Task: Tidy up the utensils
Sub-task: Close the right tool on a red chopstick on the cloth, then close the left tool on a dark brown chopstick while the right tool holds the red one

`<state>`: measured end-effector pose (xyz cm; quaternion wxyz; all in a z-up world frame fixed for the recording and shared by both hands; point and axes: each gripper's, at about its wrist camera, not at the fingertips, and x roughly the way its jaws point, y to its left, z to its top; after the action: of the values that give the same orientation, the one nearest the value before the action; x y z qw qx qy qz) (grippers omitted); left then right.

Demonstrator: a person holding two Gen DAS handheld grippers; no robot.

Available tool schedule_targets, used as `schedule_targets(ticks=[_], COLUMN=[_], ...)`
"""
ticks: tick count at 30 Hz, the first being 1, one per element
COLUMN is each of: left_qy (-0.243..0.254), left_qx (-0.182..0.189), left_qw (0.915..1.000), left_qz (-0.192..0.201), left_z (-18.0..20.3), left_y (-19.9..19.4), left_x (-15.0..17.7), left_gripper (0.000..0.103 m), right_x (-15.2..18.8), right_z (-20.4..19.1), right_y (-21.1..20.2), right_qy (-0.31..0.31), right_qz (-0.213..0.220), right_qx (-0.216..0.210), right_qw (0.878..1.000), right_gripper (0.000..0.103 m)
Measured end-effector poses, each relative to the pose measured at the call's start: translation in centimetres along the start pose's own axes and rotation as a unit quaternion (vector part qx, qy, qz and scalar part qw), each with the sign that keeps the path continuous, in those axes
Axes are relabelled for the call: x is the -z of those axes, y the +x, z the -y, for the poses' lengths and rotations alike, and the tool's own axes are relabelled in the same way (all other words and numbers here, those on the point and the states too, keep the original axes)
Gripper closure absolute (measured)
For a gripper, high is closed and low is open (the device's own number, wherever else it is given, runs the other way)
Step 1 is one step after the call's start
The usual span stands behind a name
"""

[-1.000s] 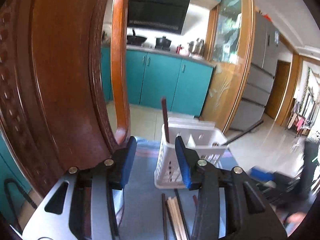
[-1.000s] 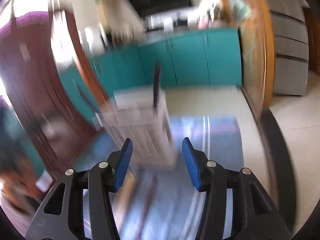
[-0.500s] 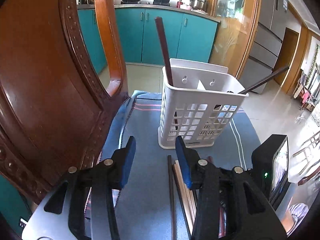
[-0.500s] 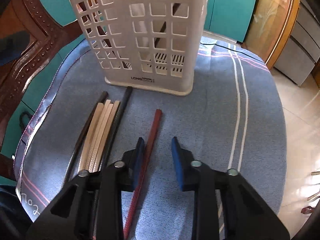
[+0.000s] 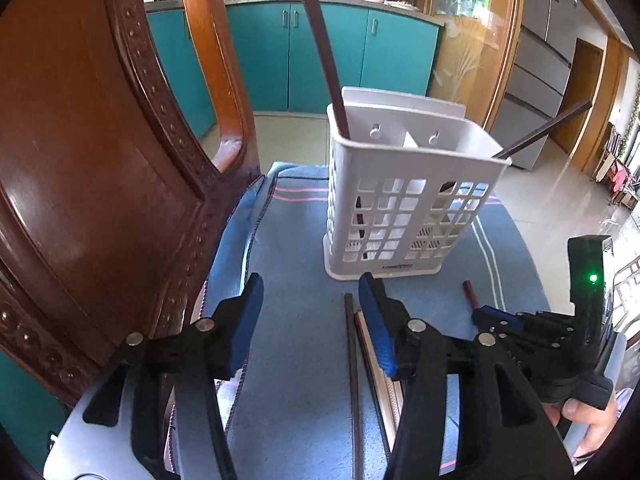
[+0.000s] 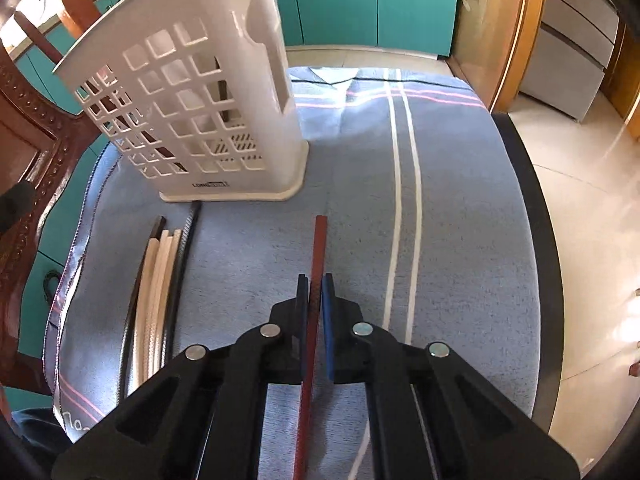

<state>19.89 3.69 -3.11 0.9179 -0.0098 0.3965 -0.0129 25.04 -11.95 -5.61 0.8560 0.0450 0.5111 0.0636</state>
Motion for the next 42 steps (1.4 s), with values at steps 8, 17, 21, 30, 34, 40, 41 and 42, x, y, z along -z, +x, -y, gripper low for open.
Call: schedule_targets(ticks=[8,17,21,30,34,40,41,42], left_qy=[0.014,0.037,0.057,0.072,0.067,0.057,0.053,0.051], left_qx=[-0.008,-0.02,-0.003,0.003,0.003,-0.028,-0.028,-0.031], left_qw=[0.9998,0.9981,0.9918,0.9814,0.9822,0.9845,0.9845,0.9846], left_qz=[-0.014,-0.045,-0.114,-0.178,-0.175,-0.164,-0.165,-0.164], left_z=[0.6,1.2,1.7,2.1,2.0,1.4,1.3,1.3], left_y=[0.6,2.3,4.7,7.3,7.8,8.4,8.5,8.6], left_x=[0.5,1.6,3.0,4.8,4.7,3.7,3.6,3.4], left_gripper=[0.048,0.042,0.042,0.044,0.042,0.061,0.062,0.062], right_x=[0.5,0.1,-0.1,-0.2,-0.2,-0.2,-0.2,-0.1], right_z=[0.0,0.4,0.6,0.6,0.5,0.5,0.5,0.5], right_y=[0.0,0.0,0.2,0.3,0.4,0.5,0.5,0.6], right_qy=[0.007,0.014,0.019,0.022,0.021,0.018,0.018,0.018], right_qz=[0.006,0.008,0.007,0.008,0.006,0.005,0.005,0.005], right_qx=[-0.002,-0.003,-0.004,-0.008,-0.009,-0.005,-0.004,-0.002], right_qw=[1.0,1.0,1.0,1.0,1.0,1.0,1.0,1.0], right_gripper=[0.095,0.079,0.074,0.074,0.074,0.074,0.074,0.074])
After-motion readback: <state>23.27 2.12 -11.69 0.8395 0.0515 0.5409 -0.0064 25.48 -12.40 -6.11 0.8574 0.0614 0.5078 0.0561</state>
